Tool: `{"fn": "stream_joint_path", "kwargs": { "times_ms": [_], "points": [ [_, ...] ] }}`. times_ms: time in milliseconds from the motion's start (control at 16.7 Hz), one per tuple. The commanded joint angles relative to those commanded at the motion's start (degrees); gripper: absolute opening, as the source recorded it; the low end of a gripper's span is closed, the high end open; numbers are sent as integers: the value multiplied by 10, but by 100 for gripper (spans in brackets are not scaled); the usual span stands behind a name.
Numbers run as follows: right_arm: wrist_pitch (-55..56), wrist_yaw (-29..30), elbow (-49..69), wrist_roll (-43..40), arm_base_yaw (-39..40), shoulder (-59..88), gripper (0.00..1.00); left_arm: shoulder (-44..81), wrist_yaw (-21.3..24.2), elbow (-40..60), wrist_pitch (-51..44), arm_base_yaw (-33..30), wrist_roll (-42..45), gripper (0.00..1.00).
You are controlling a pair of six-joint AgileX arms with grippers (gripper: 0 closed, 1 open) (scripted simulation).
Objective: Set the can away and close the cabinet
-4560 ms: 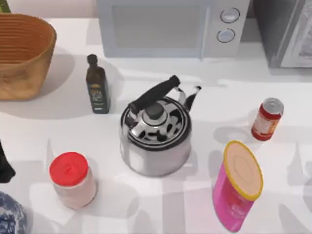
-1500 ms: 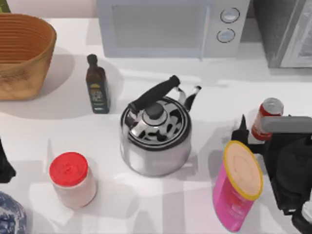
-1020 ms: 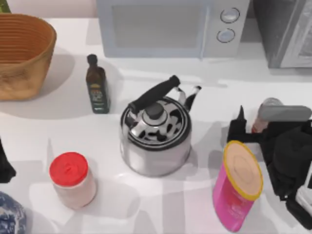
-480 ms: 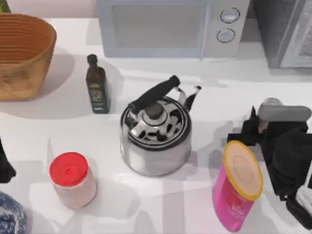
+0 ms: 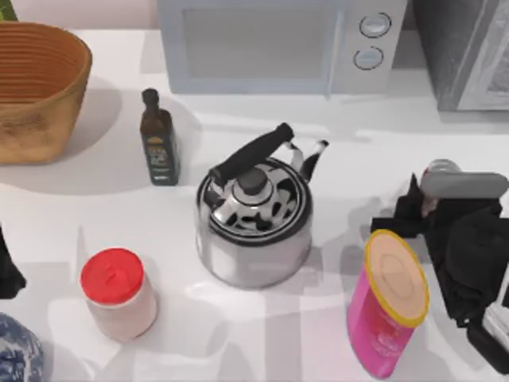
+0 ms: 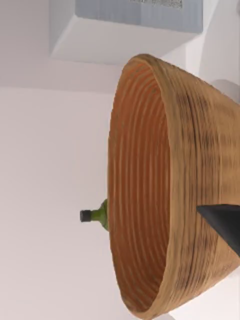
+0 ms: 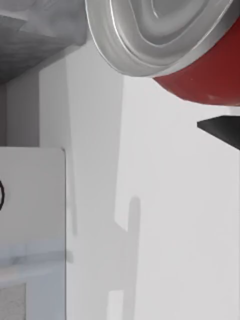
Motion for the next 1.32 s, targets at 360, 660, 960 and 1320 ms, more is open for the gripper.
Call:
{"fn": "stream_joint_path", "kwargs": {
  "times_ms": [360, 660, 960, 1320],
  "points": [
    [-1, 0, 0, 0, 1, -2, 0, 0, 0, 0, 0, 0, 0, 100],
    [-94, -3, 12, -3, 3, -91, 0, 0, 0, 0, 0, 0, 0, 100],
    [-307, -3, 34, -3, 1, -266, 0, 0, 0, 0, 0, 0, 0, 100],
    [-487, -5, 56, 1, 1, -429, 0, 0, 0, 0, 0, 0, 0, 100]
  ]
}}
